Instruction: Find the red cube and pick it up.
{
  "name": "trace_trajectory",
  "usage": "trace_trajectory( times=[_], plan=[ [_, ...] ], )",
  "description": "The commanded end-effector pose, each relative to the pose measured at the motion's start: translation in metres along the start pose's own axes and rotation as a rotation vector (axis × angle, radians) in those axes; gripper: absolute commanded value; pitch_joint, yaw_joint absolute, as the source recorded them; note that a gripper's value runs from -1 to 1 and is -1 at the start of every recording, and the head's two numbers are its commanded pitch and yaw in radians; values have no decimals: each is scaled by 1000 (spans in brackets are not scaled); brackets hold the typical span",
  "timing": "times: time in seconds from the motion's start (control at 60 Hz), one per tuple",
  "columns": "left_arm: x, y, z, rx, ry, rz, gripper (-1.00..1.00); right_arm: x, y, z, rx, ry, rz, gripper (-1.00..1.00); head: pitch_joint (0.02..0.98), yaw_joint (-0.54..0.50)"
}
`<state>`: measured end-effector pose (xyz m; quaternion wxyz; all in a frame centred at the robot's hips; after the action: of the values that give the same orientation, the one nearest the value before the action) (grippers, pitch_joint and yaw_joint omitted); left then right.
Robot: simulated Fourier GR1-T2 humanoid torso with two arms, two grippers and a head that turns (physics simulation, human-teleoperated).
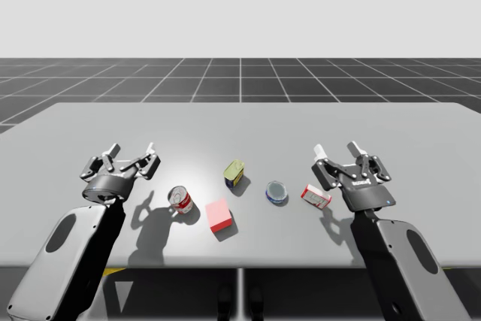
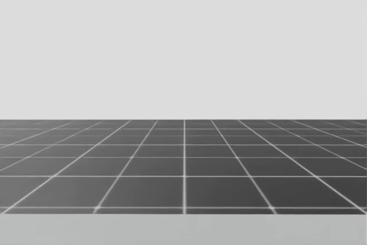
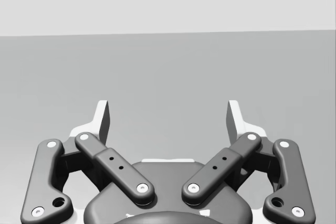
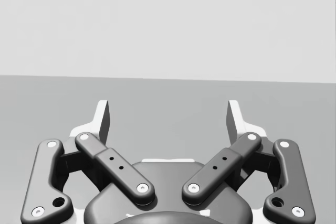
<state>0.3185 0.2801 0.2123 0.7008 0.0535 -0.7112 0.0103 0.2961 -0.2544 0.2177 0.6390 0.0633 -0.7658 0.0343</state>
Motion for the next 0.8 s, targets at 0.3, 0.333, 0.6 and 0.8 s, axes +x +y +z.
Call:
trace_trajectory(
  times=[0.3,0.333,0.6,0.8],
  plan=[
    [0,0,1,0,0,-2,-1000,1,0,0,-11,10,4,-1000,184,-4],
    [0,0,1,-1,0,-2,-1000,0,0,0,-13,10,8,-1000,212,-5],
    [0,0,1,-6,-3,-7,-1000,-1,-1,0,-23,15,23,-1000,434,4],
    [0,0,0,-8,-4,-10,-1000,-1,-1,-1,-22,17,25,-1000,573,18]
  ],
)
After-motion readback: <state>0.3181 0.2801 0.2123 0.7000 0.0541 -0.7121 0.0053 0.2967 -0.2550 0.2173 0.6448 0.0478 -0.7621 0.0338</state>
